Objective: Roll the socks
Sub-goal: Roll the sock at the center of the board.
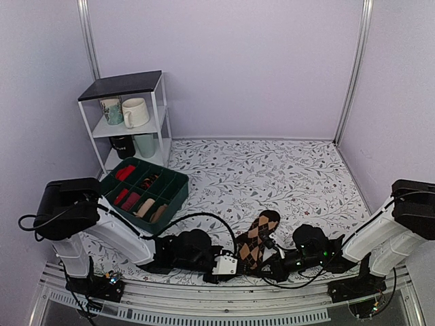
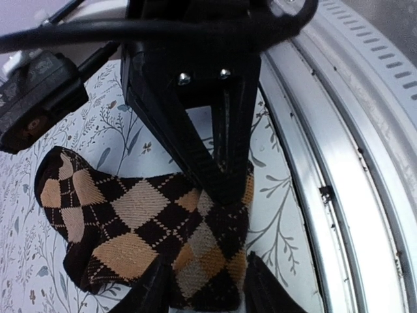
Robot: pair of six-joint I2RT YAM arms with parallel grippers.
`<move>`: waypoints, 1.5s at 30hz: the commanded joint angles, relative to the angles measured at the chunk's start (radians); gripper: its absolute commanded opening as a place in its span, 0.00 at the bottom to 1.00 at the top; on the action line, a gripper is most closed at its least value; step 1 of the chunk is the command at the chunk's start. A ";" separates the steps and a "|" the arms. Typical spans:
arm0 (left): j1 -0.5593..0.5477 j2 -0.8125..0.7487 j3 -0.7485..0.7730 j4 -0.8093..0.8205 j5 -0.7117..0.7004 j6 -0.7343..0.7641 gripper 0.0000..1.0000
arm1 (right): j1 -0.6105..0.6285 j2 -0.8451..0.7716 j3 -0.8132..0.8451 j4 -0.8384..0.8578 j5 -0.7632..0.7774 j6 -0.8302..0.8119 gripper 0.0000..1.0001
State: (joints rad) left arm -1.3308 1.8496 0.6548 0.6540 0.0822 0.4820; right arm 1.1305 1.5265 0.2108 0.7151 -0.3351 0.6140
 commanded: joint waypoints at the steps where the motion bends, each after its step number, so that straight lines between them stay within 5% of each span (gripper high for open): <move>1: -0.014 0.044 0.021 0.014 0.030 -0.020 0.34 | -0.005 0.043 -0.025 -0.171 -0.005 0.007 0.00; 3: -0.015 0.060 0.036 -0.013 0.032 -0.029 0.26 | -0.005 0.044 -0.025 -0.172 -0.005 0.006 0.00; 7: -0.015 0.082 0.048 -0.022 0.041 -0.040 0.25 | -0.005 0.050 -0.020 -0.175 -0.011 0.001 0.00; 10: -0.014 0.093 0.082 -0.064 0.045 -0.048 0.00 | -0.007 0.052 -0.018 -0.176 -0.012 -0.002 0.00; 16: 0.011 0.069 0.119 -0.233 0.086 -0.181 0.00 | -0.007 -0.012 -0.020 -0.186 0.023 -0.018 0.00; 24: 0.042 0.010 0.163 -0.590 0.195 -0.463 0.00 | -0.007 -0.412 -0.076 -0.321 0.260 -0.184 0.31; 31: 0.093 0.040 0.205 -0.704 0.305 -0.574 0.00 | -0.006 -0.665 -0.163 -0.300 0.302 -0.302 0.38; 37: 0.119 0.089 0.233 -0.720 0.355 -0.583 0.00 | 0.113 -0.538 -0.164 -0.215 0.406 -0.310 0.40; 45: 0.145 0.102 0.232 -0.738 0.385 -0.582 0.00 | 0.301 -0.218 -0.084 -0.004 0.602 -0.526 0.42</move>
State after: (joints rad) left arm -1.1984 1.8912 0.9173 0.0837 0.4686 -0.0853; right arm 1.3716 1.2083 0.0784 0.5571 0.1467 0.2310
